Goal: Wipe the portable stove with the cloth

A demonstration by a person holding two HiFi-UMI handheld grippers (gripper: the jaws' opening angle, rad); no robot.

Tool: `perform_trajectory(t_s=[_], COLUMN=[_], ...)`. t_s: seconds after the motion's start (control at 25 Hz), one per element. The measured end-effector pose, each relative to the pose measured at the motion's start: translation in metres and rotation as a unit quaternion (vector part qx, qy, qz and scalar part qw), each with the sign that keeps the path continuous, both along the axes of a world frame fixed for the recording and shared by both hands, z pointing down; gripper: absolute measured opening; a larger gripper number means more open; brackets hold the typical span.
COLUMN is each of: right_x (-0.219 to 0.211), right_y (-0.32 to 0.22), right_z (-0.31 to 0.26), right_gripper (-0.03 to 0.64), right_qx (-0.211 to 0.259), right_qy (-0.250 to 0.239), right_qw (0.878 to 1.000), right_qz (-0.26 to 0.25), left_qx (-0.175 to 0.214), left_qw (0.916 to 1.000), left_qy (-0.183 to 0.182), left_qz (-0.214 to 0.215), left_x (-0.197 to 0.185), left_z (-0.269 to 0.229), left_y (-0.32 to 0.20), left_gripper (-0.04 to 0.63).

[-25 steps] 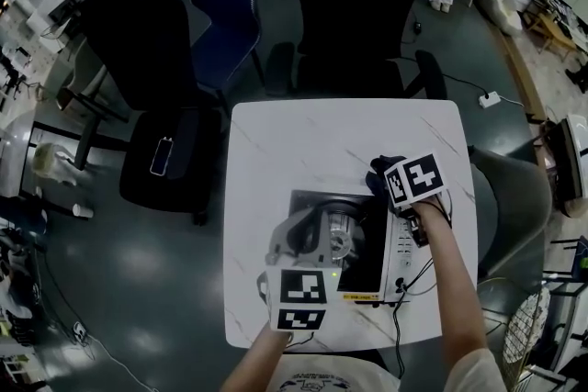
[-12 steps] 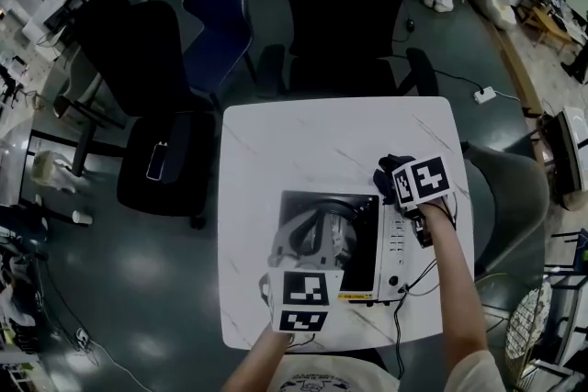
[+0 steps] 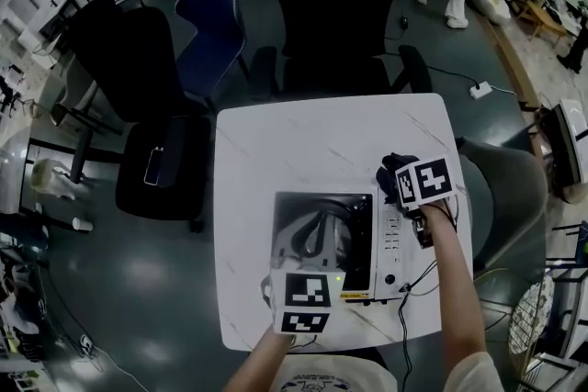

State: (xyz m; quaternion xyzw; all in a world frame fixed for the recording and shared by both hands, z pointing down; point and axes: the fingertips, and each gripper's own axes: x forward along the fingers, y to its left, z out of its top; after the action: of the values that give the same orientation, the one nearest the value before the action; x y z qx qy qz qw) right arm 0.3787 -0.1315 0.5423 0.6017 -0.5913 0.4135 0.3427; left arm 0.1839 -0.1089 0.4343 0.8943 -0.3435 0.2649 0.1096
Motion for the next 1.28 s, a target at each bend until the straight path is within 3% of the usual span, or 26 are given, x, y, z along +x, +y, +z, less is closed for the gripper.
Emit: perform_trajectory(t_s=[1.28], right_x=[0.038], right_y=[0.047], right_z=[0.009], right_gripper=[0.081], right_qx=[0.02], right_qy=[-0.028], right_qw=[0.996], right_qz=[0.086], left_qx=[-0.01], left_qw=[0.9989], left_qy=[-0.005], left_qz=[0.046], left_x=[0.038], left_z=[0.007], left_y=[0.029], left_gripper=[0.023])
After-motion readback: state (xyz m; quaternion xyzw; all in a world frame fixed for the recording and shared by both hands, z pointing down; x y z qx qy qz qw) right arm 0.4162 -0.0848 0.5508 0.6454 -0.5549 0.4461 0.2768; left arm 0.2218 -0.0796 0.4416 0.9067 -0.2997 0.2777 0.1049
